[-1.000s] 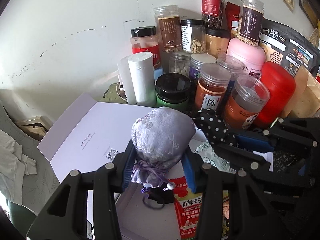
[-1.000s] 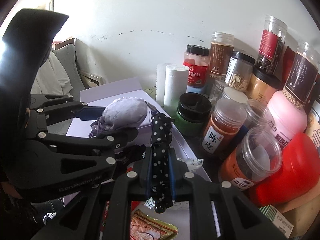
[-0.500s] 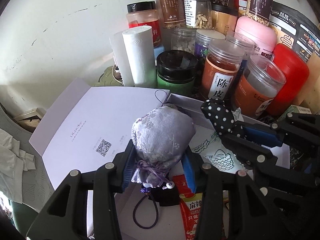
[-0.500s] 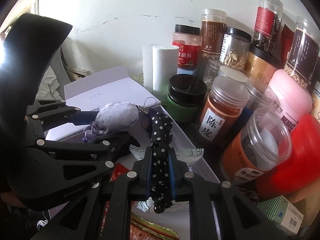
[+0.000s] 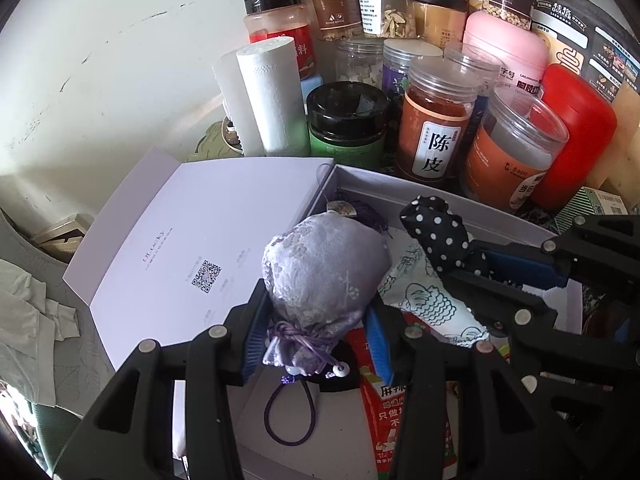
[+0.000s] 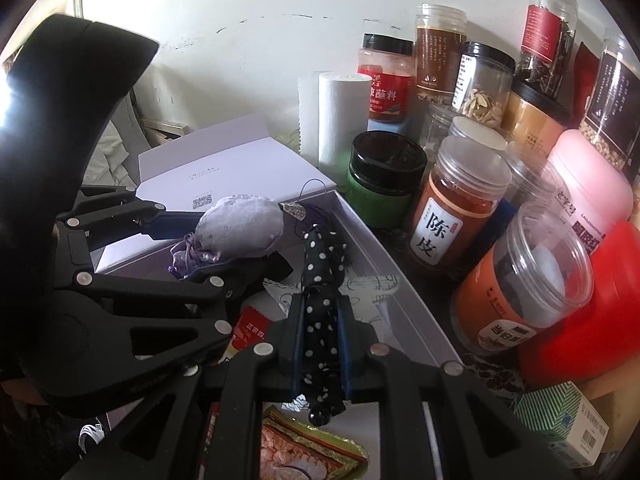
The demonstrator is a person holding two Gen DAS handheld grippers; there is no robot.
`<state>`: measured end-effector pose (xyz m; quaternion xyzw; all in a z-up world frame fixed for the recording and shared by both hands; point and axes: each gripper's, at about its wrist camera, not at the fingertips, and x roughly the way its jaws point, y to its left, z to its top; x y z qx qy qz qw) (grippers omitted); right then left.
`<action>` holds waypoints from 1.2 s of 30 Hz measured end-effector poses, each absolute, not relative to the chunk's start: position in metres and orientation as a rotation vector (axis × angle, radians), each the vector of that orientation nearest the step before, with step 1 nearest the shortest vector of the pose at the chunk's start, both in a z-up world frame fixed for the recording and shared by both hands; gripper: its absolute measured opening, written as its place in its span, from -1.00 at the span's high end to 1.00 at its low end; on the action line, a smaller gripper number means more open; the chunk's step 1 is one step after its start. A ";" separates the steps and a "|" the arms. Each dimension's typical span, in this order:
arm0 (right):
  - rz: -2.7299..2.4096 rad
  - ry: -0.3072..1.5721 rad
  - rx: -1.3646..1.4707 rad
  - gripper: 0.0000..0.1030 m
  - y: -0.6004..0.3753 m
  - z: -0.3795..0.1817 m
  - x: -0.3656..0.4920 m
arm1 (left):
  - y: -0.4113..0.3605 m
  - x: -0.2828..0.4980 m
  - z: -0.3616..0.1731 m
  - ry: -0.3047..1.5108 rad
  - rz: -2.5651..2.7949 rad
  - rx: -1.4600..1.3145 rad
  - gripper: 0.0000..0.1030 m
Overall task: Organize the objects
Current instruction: 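Lower and release the pouch with the left tool while the right releases the polka-dot scrunchie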
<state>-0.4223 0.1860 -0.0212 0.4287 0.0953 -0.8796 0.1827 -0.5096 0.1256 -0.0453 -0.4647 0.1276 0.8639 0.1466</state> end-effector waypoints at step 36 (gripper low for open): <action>-2.525 0.319 1.384 0.07 0.200 -0.026 -0.417 | 0.110 -0.499 -0.072 0.219 2.372 -1.497 0.07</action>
